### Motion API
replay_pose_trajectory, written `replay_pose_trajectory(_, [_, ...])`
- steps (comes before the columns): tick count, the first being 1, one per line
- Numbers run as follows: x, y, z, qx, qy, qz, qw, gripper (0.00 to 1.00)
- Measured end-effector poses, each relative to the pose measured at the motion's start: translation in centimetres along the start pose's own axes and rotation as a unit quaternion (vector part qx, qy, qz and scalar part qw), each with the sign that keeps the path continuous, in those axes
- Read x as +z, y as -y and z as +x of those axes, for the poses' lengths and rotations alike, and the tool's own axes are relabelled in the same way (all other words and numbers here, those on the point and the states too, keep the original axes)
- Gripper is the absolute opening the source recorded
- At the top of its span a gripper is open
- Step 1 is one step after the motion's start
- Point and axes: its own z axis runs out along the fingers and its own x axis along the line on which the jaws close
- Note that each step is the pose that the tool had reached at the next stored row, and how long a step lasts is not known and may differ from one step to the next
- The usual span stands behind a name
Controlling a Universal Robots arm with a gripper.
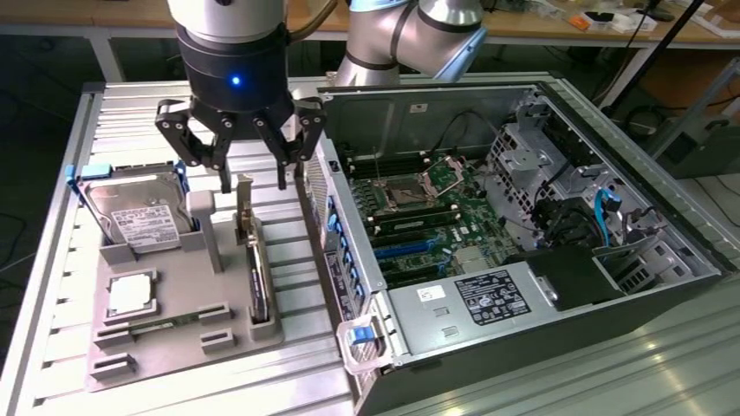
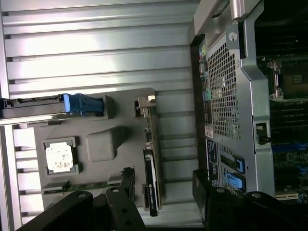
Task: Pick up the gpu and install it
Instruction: 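Pick up the gpu and move the gpu toward the slot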
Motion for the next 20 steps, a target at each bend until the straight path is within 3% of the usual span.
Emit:
replay_pose_trajectory(7, [0.54,0.06,0.4,0.0,0.0001,0.0001,1.0,0.6])
replay_pose_trajectory(20, [2.62,0.32,0.8,-0.008,0.0009,-0.0002,1.0,0.6])
